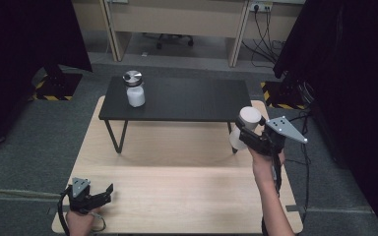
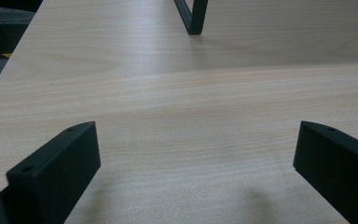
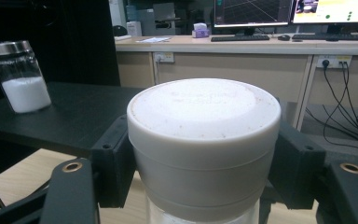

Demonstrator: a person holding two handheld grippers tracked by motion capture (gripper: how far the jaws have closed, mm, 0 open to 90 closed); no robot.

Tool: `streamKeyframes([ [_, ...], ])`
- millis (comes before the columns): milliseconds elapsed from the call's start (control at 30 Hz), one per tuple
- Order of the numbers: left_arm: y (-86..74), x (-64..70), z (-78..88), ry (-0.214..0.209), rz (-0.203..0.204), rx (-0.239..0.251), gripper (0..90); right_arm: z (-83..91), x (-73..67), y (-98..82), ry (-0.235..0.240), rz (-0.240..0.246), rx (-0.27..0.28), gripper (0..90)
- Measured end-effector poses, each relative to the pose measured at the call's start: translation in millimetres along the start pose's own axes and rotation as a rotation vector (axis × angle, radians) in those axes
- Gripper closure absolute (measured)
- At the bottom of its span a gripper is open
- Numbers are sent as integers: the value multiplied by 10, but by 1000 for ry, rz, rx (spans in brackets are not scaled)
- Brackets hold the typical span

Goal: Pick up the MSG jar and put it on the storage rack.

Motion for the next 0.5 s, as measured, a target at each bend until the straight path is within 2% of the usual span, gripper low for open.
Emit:
streamKeyframes([
  [500, 3, 0, -4, 1, 0, -4, 0, -88, -10, 241, 7, 13, 10, 335],
])
Point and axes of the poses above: each handheld gripper's, and its own axes: z roughly backward along the jaws, y roughly out of its top, x roughly to its right, the point moved 9 cm from there along -z, roughly forward along the jaws, and after that the axes turned 8 degrees about y, right-handed, at the moved point
